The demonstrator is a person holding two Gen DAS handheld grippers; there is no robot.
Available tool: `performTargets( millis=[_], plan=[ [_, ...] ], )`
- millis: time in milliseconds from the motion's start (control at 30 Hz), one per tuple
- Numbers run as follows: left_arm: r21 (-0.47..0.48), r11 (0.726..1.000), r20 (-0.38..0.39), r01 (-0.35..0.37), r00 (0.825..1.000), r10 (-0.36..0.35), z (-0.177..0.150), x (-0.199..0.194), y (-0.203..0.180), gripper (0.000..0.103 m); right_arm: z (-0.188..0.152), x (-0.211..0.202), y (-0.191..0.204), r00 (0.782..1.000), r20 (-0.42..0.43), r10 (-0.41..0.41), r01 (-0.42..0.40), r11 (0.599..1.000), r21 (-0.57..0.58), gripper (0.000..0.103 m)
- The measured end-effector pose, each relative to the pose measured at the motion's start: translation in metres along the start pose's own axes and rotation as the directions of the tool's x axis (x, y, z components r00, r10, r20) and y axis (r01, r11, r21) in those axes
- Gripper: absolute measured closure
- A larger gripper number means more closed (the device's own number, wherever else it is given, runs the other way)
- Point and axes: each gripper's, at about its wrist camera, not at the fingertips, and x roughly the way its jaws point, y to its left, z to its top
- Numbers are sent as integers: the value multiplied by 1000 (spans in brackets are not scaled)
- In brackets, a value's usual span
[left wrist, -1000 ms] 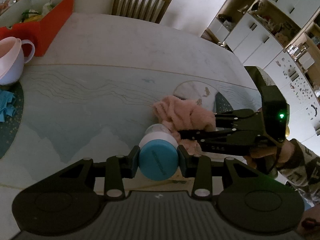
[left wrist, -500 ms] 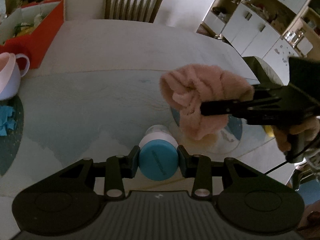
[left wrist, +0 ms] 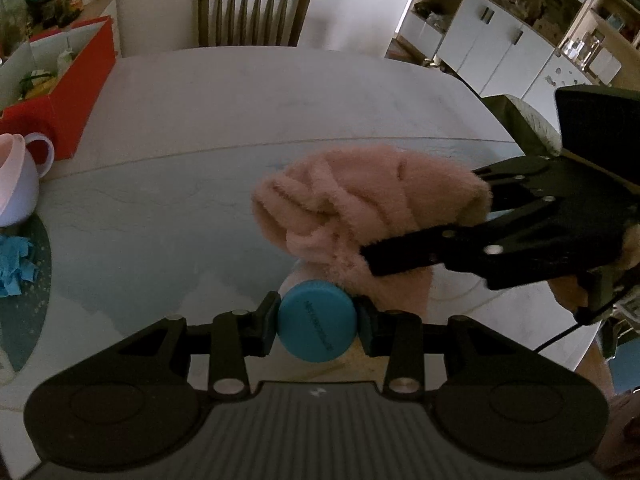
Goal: Clean container
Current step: 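Continue wiping the bottle with the plush in the right tool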
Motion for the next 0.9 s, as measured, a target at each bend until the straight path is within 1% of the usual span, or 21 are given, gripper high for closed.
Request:
performTargets(
  millis=[133,233,367,667,833,867,900],
  plan=[
    [-5,1000,2,-3,1000,3,2,0,0,64,-1,7,-7,1000,-8,-21,21,1000,12,77],
    [-4,1000,3,-3,1000,3,0,-1,-1,64,-2,12,-12,997,-24,-75,75,997,3,77],
    [-4,1000,5,-1,1000,1,-1,-1,0,64,-7,19,-21,989,-52,-136,136,991,3,77],
    [0,1000,8,4,1000,-4,2,4,3,64,-19,32,-46,971,-95,-219,224,973,48,77],
    [1,1000,9,5,1000,-5,3,5,5,64,-27,39,-50,946,-134,-295,299,954,8,77],
    [1,1000,9,5,1000,-5,3,5,5,64,-28,41,-49,935,-140,-325,326,945,-16,77],
    [2,1000,8,5,1000,-5,3,5,5,64,-30,41,-46,919,-138,-368,364,930,-55,77]
  ],
)
